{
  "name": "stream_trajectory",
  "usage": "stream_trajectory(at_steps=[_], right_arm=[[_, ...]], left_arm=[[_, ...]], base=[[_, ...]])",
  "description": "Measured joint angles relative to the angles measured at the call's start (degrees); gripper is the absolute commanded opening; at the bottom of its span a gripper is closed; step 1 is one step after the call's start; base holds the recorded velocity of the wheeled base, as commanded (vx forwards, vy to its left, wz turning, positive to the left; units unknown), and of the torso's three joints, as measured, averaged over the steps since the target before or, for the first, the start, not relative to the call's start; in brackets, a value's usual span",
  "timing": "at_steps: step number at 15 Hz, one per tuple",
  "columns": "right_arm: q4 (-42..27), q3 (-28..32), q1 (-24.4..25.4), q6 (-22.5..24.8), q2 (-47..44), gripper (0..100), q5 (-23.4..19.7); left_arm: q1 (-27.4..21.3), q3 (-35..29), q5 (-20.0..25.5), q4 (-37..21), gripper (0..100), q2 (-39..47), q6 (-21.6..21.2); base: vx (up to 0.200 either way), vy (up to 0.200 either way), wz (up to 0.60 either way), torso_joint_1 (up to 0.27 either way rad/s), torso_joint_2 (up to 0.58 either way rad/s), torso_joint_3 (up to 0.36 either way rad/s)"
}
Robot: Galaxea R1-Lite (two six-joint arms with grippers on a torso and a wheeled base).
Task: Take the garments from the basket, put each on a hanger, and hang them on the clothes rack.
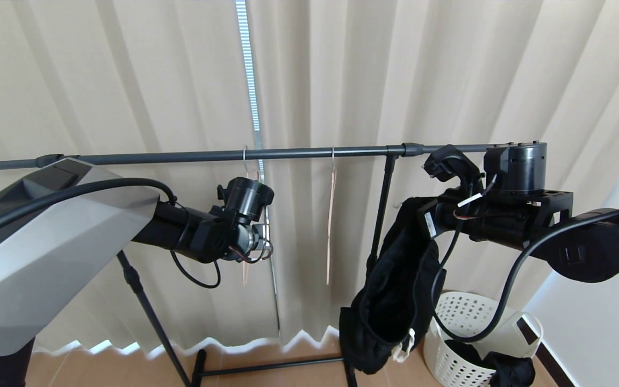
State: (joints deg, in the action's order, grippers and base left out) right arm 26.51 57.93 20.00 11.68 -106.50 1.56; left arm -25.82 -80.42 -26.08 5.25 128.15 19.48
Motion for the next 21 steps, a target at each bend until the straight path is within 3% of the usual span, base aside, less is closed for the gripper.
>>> stream_trajectory(at_steps=[9,16,21], right_arm=[[0.0,0.0,0.0,0.0,0.0,0,0.0],[0.0,0.0,0.0,0.1,0.0,0,0.0],[0.0,0.0,0.0,0.0,0.0,0,0.0]], left_arm=[[-0.3,4.7,-0.1,0.4,0,-6.2,-1.3],[-0.9,12.2,-0.2,0.6,0,-12.3,-1.3],[-1.7,19.3,-0.2,4.1,0,-16.6,-2.0]], base=[[0.000,0.000,0.00,0.000,0.00,0.000],[0.000,0.000,0.00,0.000,0.00,0.000],[0.000,0.000,0.00,0.000,0.00,0.000]])
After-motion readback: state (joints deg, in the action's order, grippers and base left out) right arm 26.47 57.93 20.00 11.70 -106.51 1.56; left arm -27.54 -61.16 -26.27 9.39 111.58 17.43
